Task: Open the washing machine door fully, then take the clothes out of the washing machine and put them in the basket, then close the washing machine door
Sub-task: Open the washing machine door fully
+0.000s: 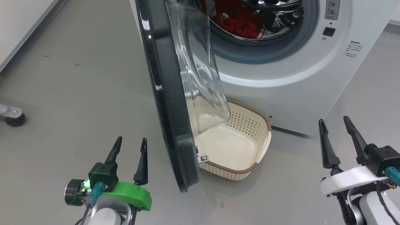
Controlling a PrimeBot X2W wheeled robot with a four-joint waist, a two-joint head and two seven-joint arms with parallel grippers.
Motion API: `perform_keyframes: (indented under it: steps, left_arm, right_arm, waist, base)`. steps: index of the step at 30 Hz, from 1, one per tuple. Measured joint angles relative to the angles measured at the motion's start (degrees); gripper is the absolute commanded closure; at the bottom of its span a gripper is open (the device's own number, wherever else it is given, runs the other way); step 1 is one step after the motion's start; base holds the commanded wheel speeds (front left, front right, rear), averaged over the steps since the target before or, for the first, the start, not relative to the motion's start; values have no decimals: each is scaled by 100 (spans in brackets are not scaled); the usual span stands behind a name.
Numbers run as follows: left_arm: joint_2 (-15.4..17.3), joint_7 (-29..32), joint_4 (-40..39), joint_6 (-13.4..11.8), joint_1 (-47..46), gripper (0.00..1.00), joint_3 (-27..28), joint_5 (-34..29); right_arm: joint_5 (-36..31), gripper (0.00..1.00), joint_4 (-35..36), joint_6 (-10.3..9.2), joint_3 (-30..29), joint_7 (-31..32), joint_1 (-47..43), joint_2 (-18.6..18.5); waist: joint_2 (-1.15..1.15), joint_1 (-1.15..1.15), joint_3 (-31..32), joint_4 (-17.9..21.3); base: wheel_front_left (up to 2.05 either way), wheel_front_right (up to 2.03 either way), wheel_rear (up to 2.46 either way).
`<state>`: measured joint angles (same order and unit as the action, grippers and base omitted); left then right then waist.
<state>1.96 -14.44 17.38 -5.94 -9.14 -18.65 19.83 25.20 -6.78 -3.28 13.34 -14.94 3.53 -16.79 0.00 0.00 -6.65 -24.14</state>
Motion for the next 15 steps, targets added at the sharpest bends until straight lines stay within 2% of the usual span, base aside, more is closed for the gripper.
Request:
perform_keyframes:
  steps: [15]
  left_arm:
    - [0, 0, 24, -15, 1, 0, -38, 0]
  right_arm:
    - [-326, 0, -118, -43, -103, 1, -295, 431]
  waist:
    - [0, 0, 30, -30]
  base:
    - [0, 0, 0]
